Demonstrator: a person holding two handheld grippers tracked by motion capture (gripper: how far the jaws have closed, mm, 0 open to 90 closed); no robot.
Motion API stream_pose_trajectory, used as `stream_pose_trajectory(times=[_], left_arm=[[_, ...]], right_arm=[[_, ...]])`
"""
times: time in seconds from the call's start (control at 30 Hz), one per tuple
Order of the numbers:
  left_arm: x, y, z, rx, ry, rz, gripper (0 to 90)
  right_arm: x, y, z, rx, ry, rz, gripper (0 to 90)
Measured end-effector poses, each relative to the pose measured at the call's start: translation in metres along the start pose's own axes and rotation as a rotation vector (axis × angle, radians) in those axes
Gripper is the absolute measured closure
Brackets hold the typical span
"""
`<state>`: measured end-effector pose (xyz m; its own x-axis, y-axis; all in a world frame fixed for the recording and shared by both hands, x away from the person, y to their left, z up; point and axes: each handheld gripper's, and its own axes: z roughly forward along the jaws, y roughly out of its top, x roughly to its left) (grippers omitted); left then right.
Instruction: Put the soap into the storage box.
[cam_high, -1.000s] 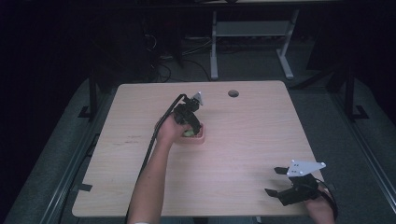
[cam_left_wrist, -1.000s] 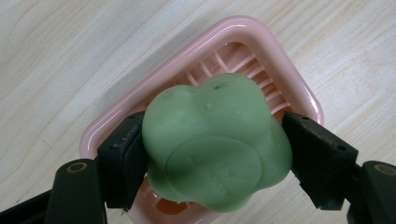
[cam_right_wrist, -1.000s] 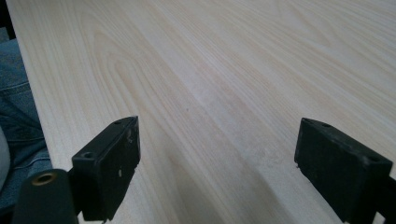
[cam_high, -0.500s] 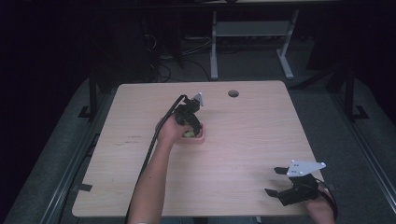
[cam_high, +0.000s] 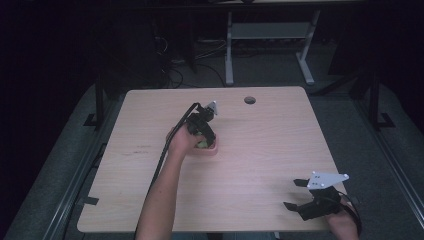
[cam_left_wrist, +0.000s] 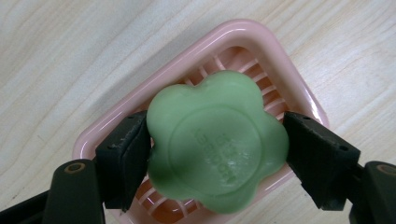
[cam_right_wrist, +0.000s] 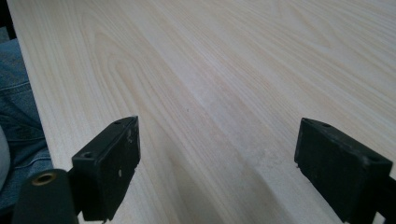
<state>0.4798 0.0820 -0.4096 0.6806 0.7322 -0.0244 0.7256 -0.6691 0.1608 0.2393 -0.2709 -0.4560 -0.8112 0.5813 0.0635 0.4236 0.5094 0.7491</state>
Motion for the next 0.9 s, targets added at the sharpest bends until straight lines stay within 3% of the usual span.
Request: stream_pose_trajectory(times=[0.53, 0.9], left_arm=[[0.002, -0.014, -0.014, -0.054, -0.015, 0.003, 24.6], [-0.003, -0.021, -0.023, -0.094, -0.016, 0.03, 23.8]], right_arm=[[0.0, 0.0, 0.001, 0.004, 0.0, -0.003, 13.8], [0.001, 0.001, 0.002, 0.008, -0.001, -0.013, 13.8]])
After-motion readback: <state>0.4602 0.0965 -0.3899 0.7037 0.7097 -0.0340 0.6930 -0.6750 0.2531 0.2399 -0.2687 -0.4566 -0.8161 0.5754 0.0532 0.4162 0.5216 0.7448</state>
